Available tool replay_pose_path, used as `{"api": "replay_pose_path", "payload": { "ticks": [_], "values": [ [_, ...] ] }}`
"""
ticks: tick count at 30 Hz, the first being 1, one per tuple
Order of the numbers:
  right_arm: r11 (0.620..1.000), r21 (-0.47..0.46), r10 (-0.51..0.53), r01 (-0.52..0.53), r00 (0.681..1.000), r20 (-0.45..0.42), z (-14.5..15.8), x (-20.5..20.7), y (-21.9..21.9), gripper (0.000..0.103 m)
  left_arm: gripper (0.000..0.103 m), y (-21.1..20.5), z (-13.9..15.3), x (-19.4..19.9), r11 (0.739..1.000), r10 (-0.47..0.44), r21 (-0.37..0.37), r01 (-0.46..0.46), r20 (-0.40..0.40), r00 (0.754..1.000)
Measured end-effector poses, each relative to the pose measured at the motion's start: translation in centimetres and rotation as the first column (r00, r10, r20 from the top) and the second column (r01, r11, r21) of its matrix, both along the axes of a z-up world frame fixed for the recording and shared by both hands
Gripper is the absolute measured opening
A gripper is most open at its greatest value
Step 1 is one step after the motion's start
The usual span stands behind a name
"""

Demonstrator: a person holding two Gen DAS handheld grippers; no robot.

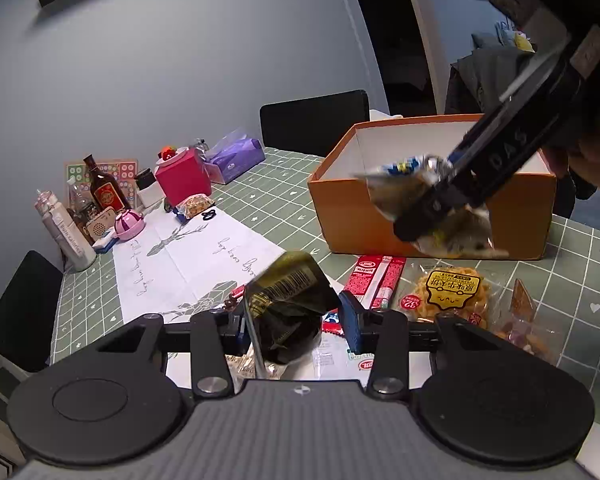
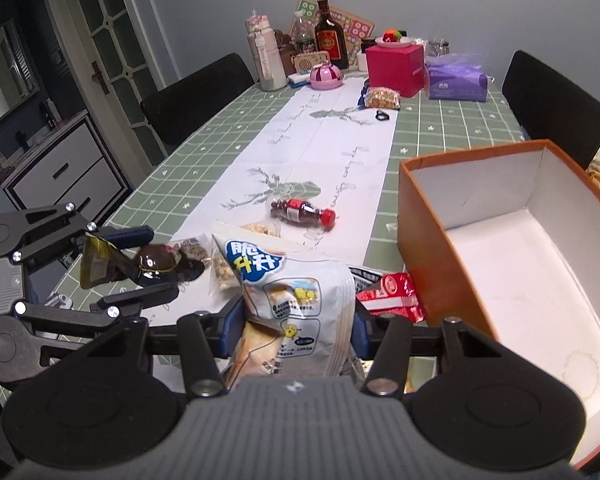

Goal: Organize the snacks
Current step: 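Carry both bags over the orange box and open both tools to drop them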

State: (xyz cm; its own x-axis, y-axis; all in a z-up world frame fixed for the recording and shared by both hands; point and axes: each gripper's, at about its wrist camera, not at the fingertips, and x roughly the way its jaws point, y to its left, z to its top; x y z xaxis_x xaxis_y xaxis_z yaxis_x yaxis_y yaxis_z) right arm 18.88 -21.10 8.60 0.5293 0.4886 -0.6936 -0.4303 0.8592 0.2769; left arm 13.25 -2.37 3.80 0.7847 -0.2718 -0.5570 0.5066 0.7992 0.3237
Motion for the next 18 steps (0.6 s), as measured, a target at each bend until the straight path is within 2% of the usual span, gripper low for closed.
{"api": "replay_pose_path", "payload": {
  "ticks": [8,12,18],
  "values": [
    [0.993,0.054,-0.104,0.101,0.993,0.054,3.1,1.0,-4.7,0.051,0.048,-3.1,1.4,1.6,0.998,-0.055,-0.016,0.055,0.008,0.998],
    [0.987,0.045,-0.159,0.156,0.985,0.067,3.2,1.7,-7.3,0.051,0.048,-5.3,2.1,2.4,0.996,-0.088,-0.017,0.089,0.007,0.996],
    [0.964,0.065,-0.26,0.257,0.965,0.039,2.2,2.7,-12.1,0.051,0.048,-9.9,3.3,3.3,0.986,-0.165,-0.015,0.166,0.025,0.986]
  ]
}}
